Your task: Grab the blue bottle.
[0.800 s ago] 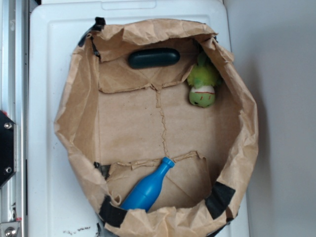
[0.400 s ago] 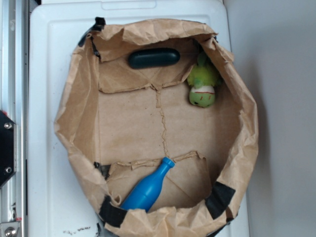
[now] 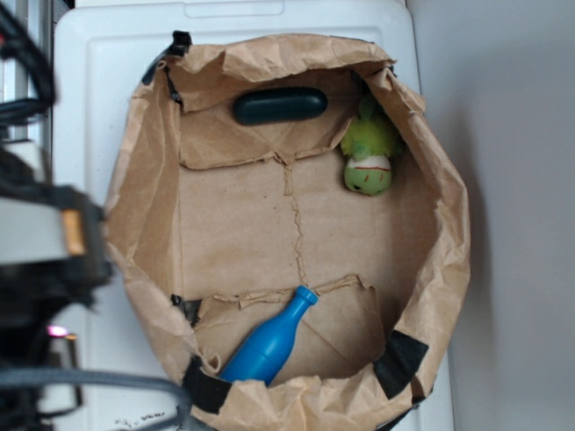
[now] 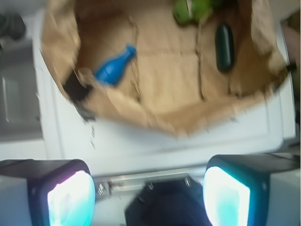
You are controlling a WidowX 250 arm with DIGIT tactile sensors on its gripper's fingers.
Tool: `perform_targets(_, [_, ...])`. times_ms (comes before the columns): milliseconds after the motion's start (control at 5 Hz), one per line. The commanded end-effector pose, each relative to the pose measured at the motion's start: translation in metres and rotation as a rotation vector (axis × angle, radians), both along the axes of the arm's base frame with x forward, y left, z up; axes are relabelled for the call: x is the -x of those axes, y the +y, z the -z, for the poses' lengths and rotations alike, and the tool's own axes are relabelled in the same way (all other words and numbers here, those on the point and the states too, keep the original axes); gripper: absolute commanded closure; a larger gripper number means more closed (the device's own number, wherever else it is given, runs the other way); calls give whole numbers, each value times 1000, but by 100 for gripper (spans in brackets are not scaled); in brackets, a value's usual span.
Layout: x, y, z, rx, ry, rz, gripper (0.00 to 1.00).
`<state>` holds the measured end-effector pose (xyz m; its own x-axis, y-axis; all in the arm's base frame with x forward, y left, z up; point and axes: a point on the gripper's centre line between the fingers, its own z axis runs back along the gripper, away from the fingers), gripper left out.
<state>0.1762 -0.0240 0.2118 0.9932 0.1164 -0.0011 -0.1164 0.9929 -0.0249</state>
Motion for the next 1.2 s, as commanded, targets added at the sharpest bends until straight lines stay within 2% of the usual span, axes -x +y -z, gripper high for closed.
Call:
perform_targets(0, [-42, 11, 0, 43, -70, -203, 0])
perform_targets(200, [-55, 17, 8, 115, -199, -447, 0])
perform_targets(400, [-58, 24, 12, 158, -244, -569, 0])
perform_targets(1000, [-58, 24, 12, 158, -244, -569, 0])
